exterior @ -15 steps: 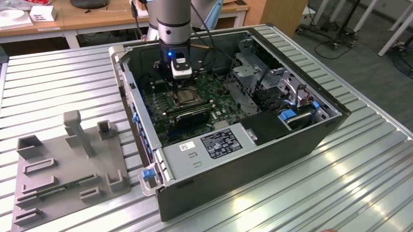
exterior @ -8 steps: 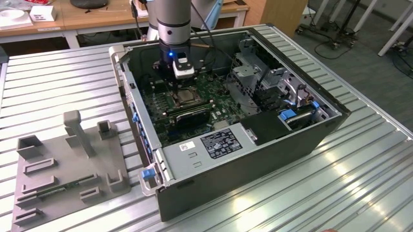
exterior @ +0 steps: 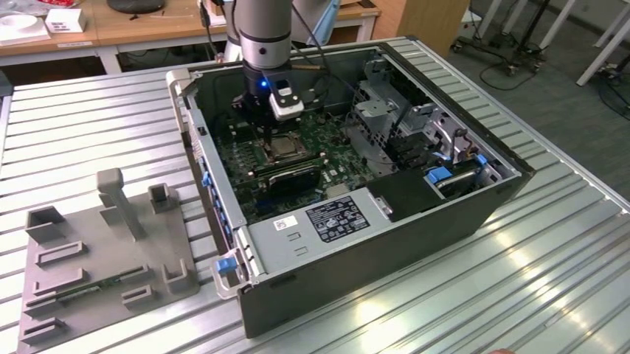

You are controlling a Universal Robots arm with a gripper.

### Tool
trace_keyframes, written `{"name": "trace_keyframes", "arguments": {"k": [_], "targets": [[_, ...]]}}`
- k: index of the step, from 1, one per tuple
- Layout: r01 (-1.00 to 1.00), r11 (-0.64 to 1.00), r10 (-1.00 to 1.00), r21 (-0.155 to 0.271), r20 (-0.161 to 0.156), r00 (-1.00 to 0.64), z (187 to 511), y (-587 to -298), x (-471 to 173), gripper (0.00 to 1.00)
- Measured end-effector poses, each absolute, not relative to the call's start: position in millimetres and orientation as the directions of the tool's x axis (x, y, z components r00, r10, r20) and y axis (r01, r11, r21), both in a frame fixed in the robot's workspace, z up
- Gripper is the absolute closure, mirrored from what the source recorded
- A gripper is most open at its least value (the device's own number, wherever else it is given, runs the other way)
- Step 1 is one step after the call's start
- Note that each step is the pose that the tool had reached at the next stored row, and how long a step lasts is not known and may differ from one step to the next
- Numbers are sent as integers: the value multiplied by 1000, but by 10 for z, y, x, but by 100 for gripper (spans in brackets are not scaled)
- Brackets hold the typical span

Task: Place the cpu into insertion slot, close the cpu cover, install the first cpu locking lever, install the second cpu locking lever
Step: 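Close the cpu cover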

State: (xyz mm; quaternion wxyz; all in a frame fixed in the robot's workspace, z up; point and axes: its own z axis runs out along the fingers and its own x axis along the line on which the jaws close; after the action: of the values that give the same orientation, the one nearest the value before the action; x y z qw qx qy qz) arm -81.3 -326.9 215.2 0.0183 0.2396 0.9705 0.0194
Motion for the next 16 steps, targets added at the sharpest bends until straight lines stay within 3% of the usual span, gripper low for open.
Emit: {"name": "trace_keyframes", "arguments": {"k": [16], "targets": [[192, 980, 194, 46, -26, -981, 2105, -3269, -813, 89]]}}
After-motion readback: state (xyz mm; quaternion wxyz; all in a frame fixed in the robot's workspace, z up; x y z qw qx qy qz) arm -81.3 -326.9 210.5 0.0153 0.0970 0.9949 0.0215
